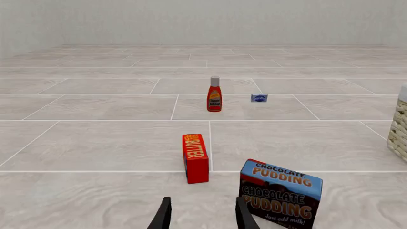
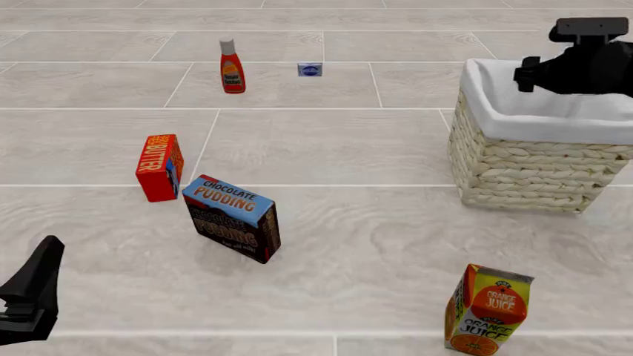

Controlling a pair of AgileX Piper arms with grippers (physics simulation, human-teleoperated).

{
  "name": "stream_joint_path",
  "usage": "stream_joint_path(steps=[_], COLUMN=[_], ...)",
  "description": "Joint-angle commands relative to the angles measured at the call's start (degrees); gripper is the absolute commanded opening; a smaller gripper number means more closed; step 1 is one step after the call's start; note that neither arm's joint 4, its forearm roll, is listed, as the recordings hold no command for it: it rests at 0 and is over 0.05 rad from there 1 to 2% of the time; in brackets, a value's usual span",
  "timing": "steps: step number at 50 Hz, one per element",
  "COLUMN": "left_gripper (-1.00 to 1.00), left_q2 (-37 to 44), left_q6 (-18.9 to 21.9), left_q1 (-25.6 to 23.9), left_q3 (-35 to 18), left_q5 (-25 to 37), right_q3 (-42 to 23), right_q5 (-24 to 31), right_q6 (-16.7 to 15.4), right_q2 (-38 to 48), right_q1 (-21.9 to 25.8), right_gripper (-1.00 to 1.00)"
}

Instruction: Pick the milk and place it in the basket.

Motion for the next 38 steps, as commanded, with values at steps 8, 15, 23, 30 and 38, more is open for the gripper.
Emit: stream_joint_path(steps=[8,15,23,30,38], left_gripper=[1.0,1.0,1.0,1.0,1.0], left_q2=[0.0,0.0,0.0,0.0,0.0], left_q6=[0.0,0.0,0.0,0.0,0.0], left_q1=[0.0,0.0,0.0,0.0,0.0], left_q3=[0.0,0.0,0.0,0.0,0.0], left_q5=[0.0,0.0,0.0,0.0,0.0], right_q3=[10.7,15.0,19.1,23.7,27.4], right_q5=[-4.7,-6.8,-8.9,-11.7,-14.1], right_q6=[0.0,0.1,0.4,1.2,1.6], right_q2=[-12.2,-16.5,-20.6,-24.1,-27.7], right_q1=[0.5,1.7,2.4,3.2,4.3], right_gripper=[1.0,1.0,1.0,1.0,1.0])
